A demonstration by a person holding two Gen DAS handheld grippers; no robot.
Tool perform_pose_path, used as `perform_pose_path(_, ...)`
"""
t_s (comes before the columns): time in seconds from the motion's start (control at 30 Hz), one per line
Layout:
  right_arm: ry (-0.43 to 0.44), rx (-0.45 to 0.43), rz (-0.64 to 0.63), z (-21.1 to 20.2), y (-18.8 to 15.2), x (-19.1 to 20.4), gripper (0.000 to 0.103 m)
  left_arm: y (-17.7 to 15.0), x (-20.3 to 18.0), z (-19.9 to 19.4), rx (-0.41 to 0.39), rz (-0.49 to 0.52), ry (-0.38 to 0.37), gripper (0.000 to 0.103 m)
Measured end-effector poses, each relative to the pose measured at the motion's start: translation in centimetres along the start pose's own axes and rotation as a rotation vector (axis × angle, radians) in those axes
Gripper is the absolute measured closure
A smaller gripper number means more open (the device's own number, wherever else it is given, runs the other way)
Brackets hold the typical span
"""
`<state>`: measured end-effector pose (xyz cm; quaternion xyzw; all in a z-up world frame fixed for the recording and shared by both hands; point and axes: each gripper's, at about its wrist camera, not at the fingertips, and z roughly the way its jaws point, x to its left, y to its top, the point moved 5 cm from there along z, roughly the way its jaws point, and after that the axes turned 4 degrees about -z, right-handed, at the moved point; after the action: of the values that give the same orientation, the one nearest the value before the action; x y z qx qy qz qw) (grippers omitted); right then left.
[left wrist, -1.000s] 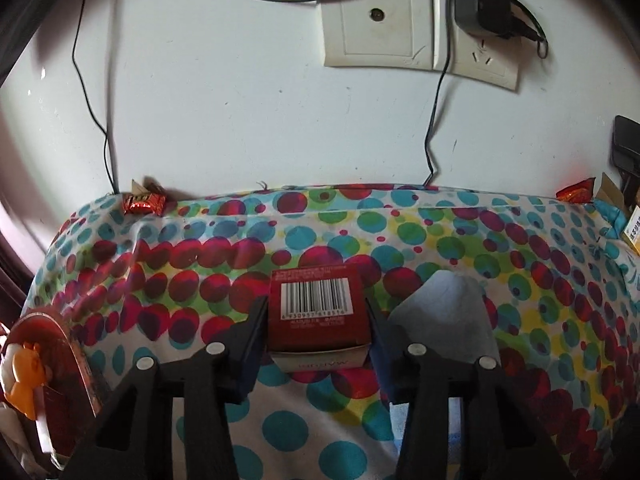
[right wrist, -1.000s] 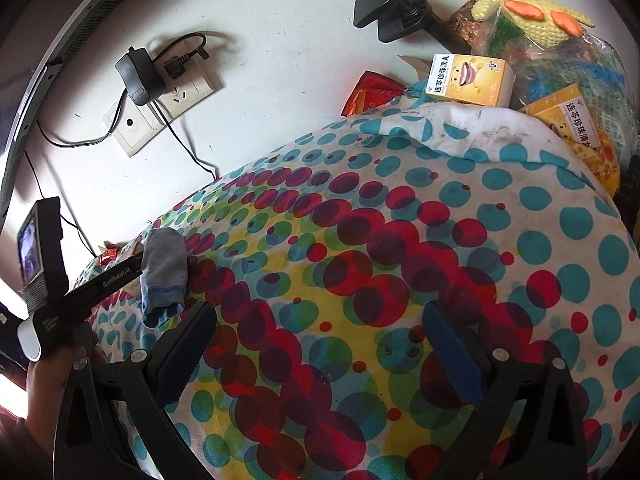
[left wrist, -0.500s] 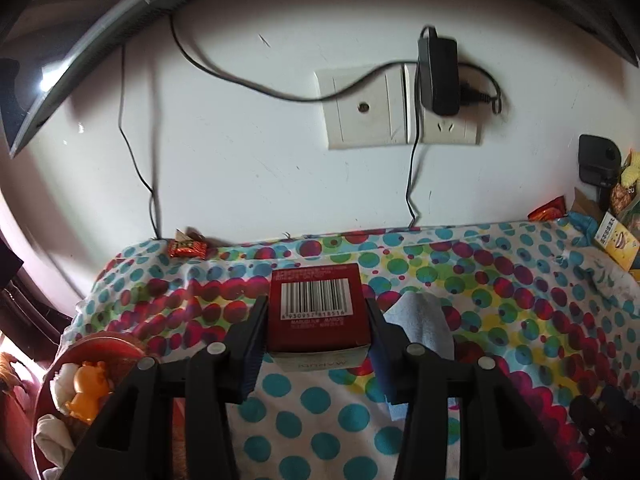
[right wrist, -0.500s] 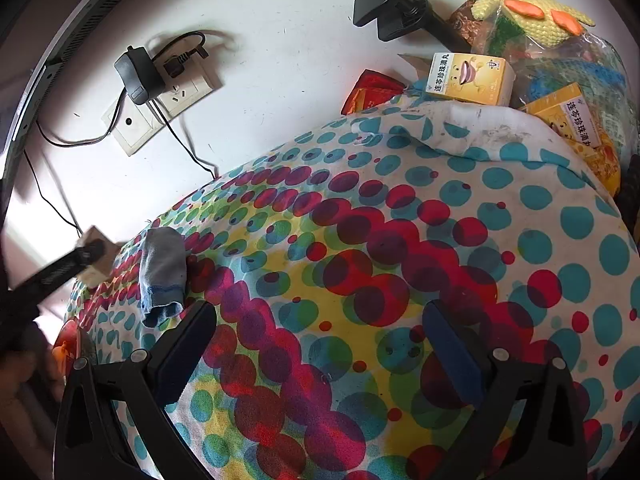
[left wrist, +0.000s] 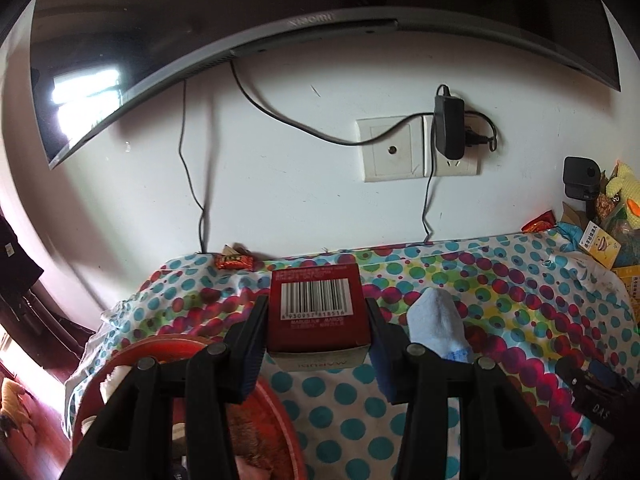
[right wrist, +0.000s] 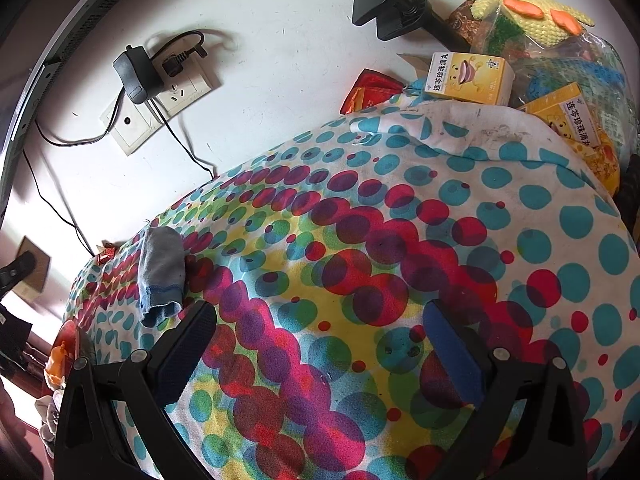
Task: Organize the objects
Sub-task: 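Carry the red box with the left gripper into the red tray and release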
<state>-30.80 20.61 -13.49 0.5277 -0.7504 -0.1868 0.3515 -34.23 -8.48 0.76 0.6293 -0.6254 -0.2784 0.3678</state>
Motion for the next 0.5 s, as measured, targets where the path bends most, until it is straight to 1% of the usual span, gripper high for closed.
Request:
perform_pose_path(0.17, 0.000, 0.000, 0.000, 0.0, -0.1, -0.1, 0.000, -0.2, 2.9, -1.6, -0.009, -0.019, 0.026, 0.057)
perform_pose_path(0.5, -0.006, 0.003, -0.004, 0.0, -0.1, 0.0, 0.000, -0.6, 7.7, -3.5, -0.002, -0.041, 0.094, 0.057)
